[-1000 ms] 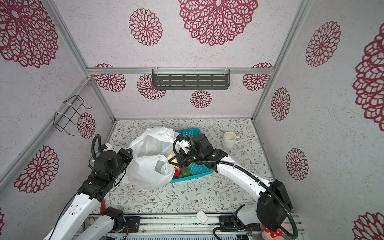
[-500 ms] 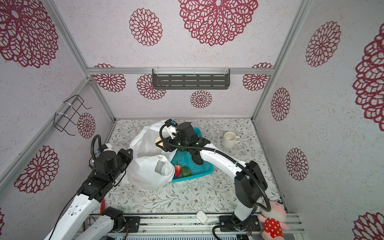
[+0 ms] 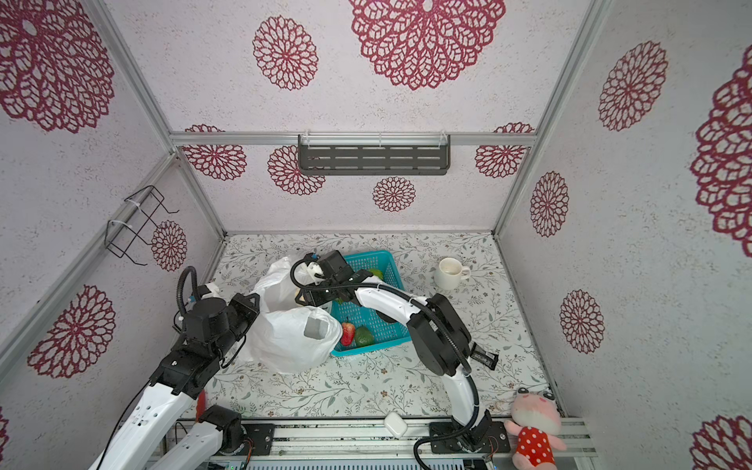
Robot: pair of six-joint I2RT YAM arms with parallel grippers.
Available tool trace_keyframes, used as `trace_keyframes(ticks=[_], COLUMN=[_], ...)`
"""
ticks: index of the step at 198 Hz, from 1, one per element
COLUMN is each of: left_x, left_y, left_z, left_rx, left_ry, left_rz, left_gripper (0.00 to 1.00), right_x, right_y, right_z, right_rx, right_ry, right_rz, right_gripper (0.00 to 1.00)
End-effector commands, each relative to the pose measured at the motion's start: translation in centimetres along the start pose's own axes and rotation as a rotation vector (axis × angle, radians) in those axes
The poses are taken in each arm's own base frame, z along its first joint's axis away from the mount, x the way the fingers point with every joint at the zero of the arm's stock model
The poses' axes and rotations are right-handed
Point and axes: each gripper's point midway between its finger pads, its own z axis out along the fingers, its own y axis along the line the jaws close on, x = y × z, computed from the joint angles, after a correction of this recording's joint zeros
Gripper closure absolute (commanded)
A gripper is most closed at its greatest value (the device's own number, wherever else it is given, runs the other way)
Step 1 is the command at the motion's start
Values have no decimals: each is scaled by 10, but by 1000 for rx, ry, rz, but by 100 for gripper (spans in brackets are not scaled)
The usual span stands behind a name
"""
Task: Place the fruits into the plastic bag
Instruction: 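Open the right gripper to drop the cream fruit into the bag, then move the right gripper back over the basket toward the black oval fruit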
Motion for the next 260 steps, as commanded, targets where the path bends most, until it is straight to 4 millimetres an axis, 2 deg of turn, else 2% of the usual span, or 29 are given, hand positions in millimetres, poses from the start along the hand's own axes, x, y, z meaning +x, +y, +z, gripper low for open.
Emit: trace_keyframes(ticks=[1,20,48,75,104,141,160,168,184,200,220,240,260], left_x=[0,1,2,0,-2,-1,0,0,0,1,2,3,4], left_y=[-1,1,5,7,8,10,9,9,9,9,8,8,7], left_z=[2,4,6,5,4,6,7,8,9,10,12,14,13], left_rx=[-9,-16,-22,-31,-40,-50,-54,-54,-55,-56,-54,-55,-51], left_ry=[0,0,-4,-16,-24,-20,-16,-15,-14,-11,-4,3,8], left_rz=[-9,-17,-31,-31,-31,-31,-29,-26,-24,-23,-19,-16,-17], left_gripper=[100,100,100,100,100,100,100,100,100,100,100,100,100], right_x=[-18,-23,-35,-48,-64,-61,-58,-58,-60,-60,-48,-26,-2], right_y=[6,5,14,21,26,42,38,33,9,-27,-80,-117,-137], right_z=[-21,-33,-60,-92,-136,-185,-207,-217,-233,-246,-254,-246,-225], right_rx=[28,61,76,88,83,-37,-35,-17,65,194,373,485,529], right_ry=[-43,-71,-134,-217,-319,-371,-424,-454,-509,-564,-598,-535,-427], right_rz=[-36,-69,-134,-171,-207,-256,-248,-234,-178,-78,90,199,259], right_gripper=[33,21,14,13,13,13,13,13,12,11,12,12,13])
